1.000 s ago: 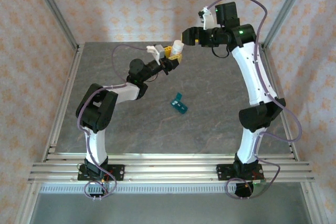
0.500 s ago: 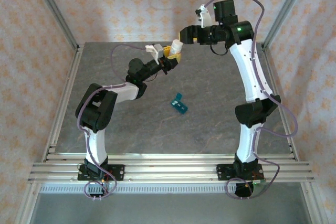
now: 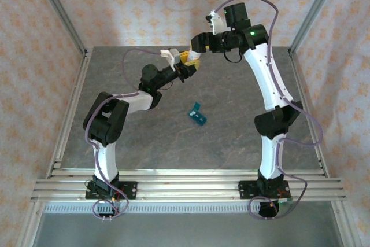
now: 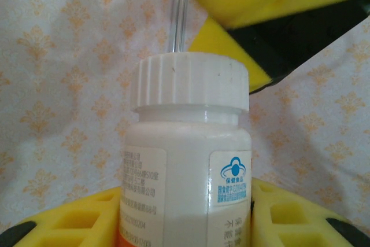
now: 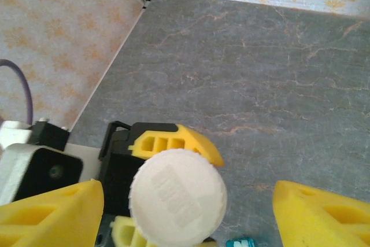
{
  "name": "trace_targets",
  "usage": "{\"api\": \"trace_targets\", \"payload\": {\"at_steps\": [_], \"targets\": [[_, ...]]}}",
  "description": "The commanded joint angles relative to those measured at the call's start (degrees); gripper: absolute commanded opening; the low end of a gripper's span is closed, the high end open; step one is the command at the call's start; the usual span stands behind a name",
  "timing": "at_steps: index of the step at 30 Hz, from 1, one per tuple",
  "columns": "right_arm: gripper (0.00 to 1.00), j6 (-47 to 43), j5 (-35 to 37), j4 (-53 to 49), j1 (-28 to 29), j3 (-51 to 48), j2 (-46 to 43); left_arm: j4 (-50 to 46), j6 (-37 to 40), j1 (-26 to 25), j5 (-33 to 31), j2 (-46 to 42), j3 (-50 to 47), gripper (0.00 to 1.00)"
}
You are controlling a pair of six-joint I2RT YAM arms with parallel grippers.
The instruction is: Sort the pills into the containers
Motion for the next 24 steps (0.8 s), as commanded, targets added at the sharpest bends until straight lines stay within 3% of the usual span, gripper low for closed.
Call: {"api": "trace_targets", "payload": {"at_steps": [1,13,19,24], "targets": [[0.74,-0.53,0.86,1.23,0.25,0.49,0.56,3.33,-0.29,-0.38,0.96,-2.13,0.04,0.00],[0.58,-0.77,-0.13,0.99,0.35,0.40,1.52,3.29,-0.10,-0.90,0.42,-2.76,-0.42,0.00],[0.45,-0.73,-0.84,0.01,0.54,0.31,2.02,3.28,-0.11,-0.98,0.13,-2.75,-0.39,0.00],[0.38,1.75,4.26,-0.35,2.01,-0.88,1.80,3.25,-0.19,-0.94,-0.13,-2.76,-0.38,0.00]]}}
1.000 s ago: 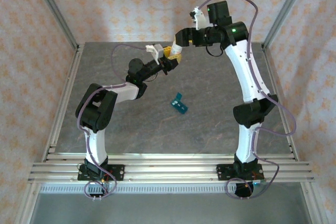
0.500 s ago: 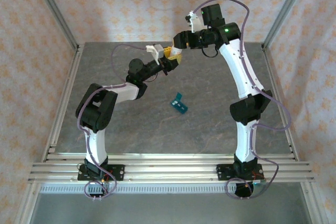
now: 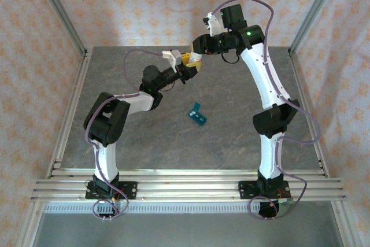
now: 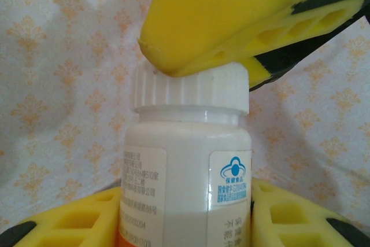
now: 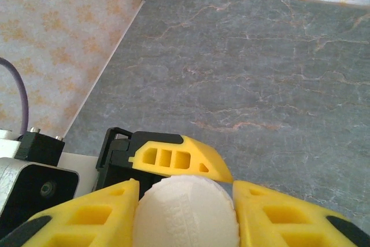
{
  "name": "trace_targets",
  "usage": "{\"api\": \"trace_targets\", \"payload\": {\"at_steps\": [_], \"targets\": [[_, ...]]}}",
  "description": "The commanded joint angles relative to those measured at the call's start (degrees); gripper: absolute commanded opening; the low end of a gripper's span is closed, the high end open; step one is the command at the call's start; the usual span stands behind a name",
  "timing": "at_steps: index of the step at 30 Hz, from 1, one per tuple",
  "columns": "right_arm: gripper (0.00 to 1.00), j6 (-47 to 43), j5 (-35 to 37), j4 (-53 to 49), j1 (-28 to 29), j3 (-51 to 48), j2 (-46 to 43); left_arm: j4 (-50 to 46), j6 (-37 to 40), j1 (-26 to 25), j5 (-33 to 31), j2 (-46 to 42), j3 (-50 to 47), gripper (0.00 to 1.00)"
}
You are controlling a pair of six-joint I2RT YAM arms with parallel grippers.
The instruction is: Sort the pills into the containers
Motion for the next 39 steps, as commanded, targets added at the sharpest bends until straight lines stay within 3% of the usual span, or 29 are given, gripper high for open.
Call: {"api": "trace_targets", "payload": {"at_steps": [1,10,20,23,32,39], "targets": [[0.38,2.46,5.56,-0.38,1.51,-1.16,0.51,3.81,-0.11,-0.21,-0.18,-2.76,0.03,0.00],[0.35,15.83,17.74,5.34,4.17,-11.14,-2.35,3.81,0.37,-0.20,-0.36,-2.76,-1.22,0.00],[0.44,20.12,21.17,8.26,4.75,-14.58,-4.70,3.79,0.60,-0.13,-0.07,-4.44,-1.13,0.00],[0.53,20.05,21.62,7.18,4.72,-12.06,-4.47,3.81,0.72,-0.08,0.06,-4.38,-1.31,0.00],[0.82,18.18,17.70,5.32,3.25,-4.54,-5.06,3.79,0.34,-0.22,0.24,-4.89,-2.35,0.00],[0.82,8.83,7.84,4.90,1.72,-6.04,-7.66,3.79,0.07,-0.30,1.42,-5.72,-3.11,0.00]]}}
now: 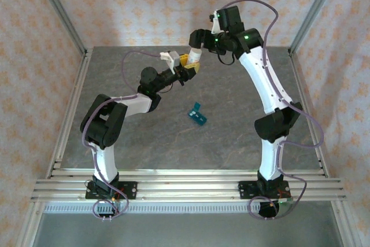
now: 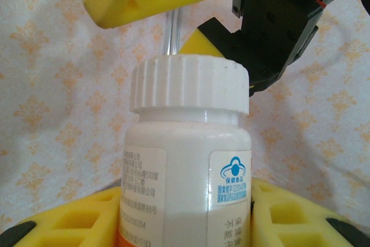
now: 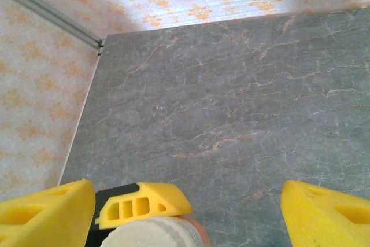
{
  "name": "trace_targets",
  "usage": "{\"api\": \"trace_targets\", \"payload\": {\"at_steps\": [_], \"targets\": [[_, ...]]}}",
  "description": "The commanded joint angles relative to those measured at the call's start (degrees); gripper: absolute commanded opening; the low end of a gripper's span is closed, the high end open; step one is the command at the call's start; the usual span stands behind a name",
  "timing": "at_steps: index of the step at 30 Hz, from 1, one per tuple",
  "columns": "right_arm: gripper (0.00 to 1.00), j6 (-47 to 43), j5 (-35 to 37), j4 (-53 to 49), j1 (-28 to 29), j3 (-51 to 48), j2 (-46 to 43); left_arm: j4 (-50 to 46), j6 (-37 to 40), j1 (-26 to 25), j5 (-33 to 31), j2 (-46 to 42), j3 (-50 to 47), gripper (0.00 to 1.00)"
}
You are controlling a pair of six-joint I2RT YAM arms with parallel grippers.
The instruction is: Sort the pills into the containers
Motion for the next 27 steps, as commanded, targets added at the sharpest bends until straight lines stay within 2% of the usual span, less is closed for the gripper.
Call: {"api": "trace_targets", "payload": {"at_steps": [1,4,8,16,27], "targets": [[0.82,-8.68,-7.42,-1.42,-0.67,-0.89,-3.62,3.48,-0.05,-0.19,1.77,-3.14,-0.25,0.00],[0.80,-14.04,-11.44,-1.86,-1.18,-3.35,-5.11,3.44,-0.68,-0.33,2.48,-3.44,-0.33,0.00],[0.79,-17.01,-12.62,-3.17,-1.83,-4.63,-5.81,3.47,-1.13,-0.29,3.12,-3.84,-0.65,0.00],[0.75,-16.85,-14.85,-3.77,-2.12,-4.56,-5.07,3.48,-1.67,-0.34,3.47,-3.96,-1.04,0.00],[0.61,-15.87,-16.74,-3.73,-2.10,-3.35,-3.60,3.48,-2.05,-0.31,3.50,-4.01,-1.11,0.00]]}}
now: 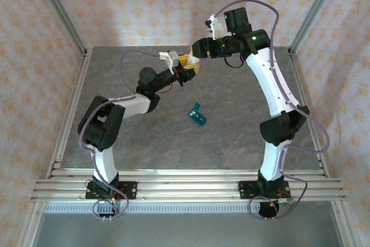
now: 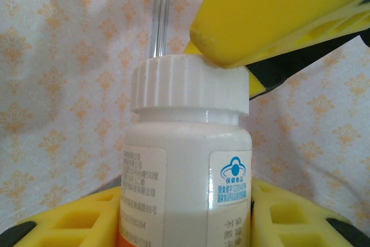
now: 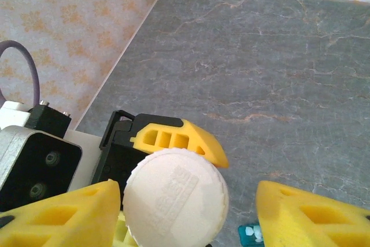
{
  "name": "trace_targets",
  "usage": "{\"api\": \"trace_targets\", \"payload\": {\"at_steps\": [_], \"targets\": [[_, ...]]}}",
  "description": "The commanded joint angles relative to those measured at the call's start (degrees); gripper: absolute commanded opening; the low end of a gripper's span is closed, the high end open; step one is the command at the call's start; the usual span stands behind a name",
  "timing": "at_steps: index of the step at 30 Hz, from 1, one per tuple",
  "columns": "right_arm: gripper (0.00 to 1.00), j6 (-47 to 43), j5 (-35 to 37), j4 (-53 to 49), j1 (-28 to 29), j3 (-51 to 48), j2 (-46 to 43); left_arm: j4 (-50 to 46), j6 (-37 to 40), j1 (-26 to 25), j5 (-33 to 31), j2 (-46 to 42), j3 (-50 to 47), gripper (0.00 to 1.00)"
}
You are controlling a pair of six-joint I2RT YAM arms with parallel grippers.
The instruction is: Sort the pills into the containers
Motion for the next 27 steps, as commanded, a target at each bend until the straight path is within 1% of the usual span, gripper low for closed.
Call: {"api": "trace_targets", "payload": {"at_steps": [1,7,14,18,24,27], "targets": [[0.60,-0.17,-1.24,-0.65,-0.22,0.91,0.29,3.29,-0.44,-0.35,1.45,-1.97,-0.25,0.00],[0.51,1.01,-0.24,-0.31,0.14,0.59,1.12,3.30,-0.76,-0.39,1.41,-1.82,0.10,0.00],[0.40,3.96,4.31,0.56,2.01,-0.62,1.97,3.24,-1.02,-0.51,1.44,-1.64,0.54,0.00],[0.35,8.38,9.62,2.42,3.09,-2.77,1.75,3.30,-1.10,-0.66,1.39,-1.64,0.55,0.00],[0.34,17.93,20.66,5.79,5.20,-7.87,0.09,3.31,-1.03,-0.84,1.29,-1.48,0.45,0.00],[0.35,21.61,23.30,8.55,6.55,-11.35,-1.31,3.24,-0.86,-0.86,1.09,-1.46,0.37,0.00]]}}
